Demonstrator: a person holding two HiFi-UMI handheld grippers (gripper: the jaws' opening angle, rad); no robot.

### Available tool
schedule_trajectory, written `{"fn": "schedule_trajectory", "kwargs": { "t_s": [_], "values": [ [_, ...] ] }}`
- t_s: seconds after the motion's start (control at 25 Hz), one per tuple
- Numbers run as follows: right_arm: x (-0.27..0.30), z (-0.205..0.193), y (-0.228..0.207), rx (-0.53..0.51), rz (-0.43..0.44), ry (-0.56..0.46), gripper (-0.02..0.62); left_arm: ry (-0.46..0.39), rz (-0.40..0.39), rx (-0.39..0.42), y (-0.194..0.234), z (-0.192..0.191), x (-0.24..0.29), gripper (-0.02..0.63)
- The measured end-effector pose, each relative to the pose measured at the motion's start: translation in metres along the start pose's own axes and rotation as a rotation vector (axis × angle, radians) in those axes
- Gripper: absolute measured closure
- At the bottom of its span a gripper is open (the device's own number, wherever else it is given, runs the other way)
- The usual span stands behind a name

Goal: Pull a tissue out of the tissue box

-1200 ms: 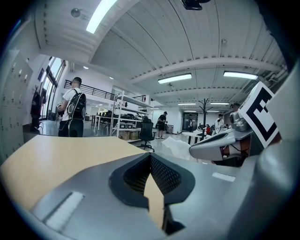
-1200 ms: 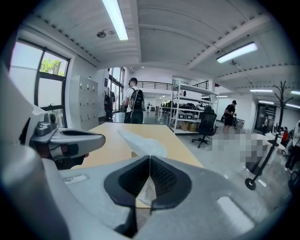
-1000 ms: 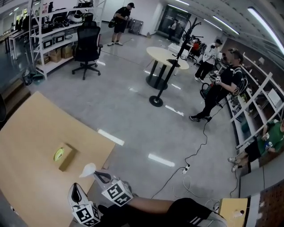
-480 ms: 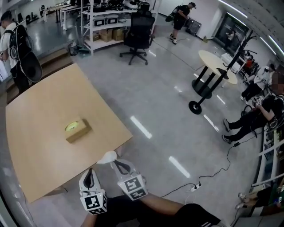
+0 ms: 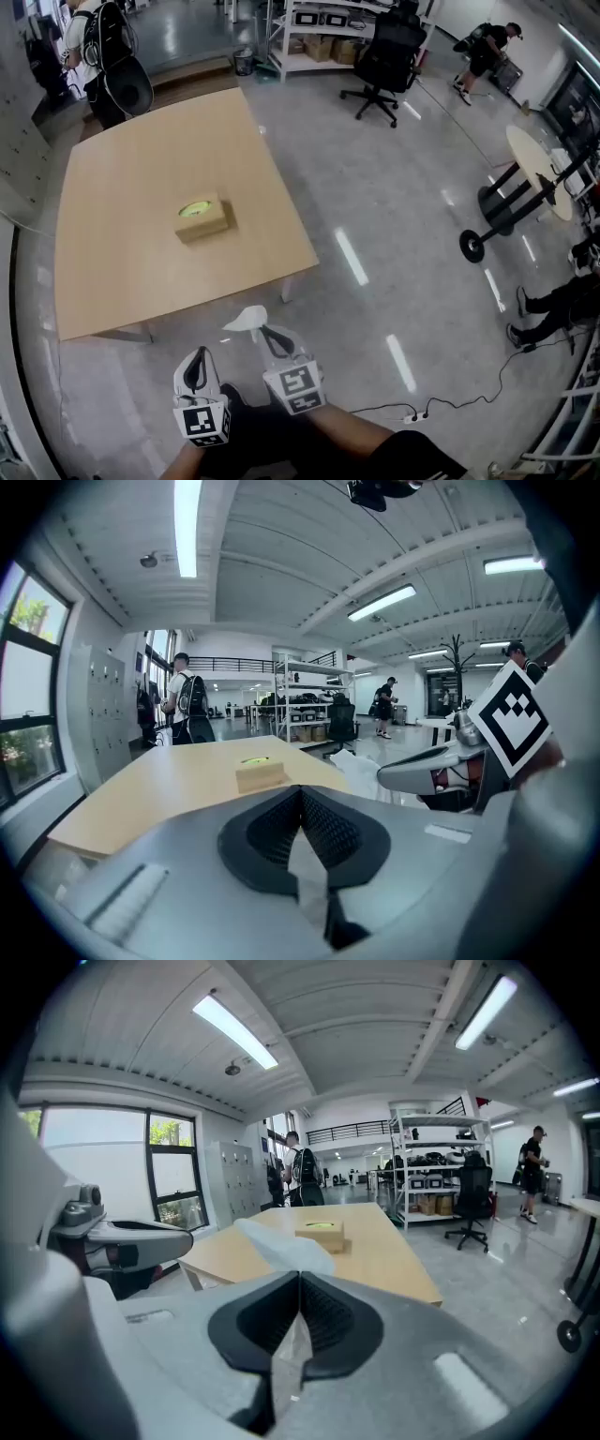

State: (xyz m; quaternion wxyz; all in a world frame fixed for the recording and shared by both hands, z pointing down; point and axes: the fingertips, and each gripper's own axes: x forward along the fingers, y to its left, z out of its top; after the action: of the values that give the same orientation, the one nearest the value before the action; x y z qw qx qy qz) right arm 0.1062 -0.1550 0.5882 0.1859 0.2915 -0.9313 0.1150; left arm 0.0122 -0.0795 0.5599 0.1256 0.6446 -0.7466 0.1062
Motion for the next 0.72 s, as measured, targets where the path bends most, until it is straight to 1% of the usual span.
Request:
{"fn": "schedule_trajectory", "kwargs": {
  "t_s": [0.12,0.32,0.48,0.6,0.72],
  "values": [
    [-0.004,0.002,0.012,-0.010,0.036,-0.010,0.597,-0.002,0.038,-0.003,0.002,-0.003,-0.015,0.588],
    [-0.012,0.005,0.033,-0.034,0.072,-0.019,0.597,-0.015,0.070,-0.013,0.007,-0.008,-0.038,0.588],
    [-0.023,0.002,0.055,-0.073,0.095,-0.015,0.597,-0.029,0.103,-0.040,0.012,-0.016,-0.063,0.588],
    [-0.037,-0.003,0.074,-0.096,0.115,-0.006,0.597,-0.046,0.127,-0.061,0.016,-0.012,-0.083,0.588],
    [-0.052,-0.013,0.099,-0.105,0.124,0.004,0.597,-0.062,0.136,-0.078,0.021,-0.016,-0.102,0.588]
  ]
}}
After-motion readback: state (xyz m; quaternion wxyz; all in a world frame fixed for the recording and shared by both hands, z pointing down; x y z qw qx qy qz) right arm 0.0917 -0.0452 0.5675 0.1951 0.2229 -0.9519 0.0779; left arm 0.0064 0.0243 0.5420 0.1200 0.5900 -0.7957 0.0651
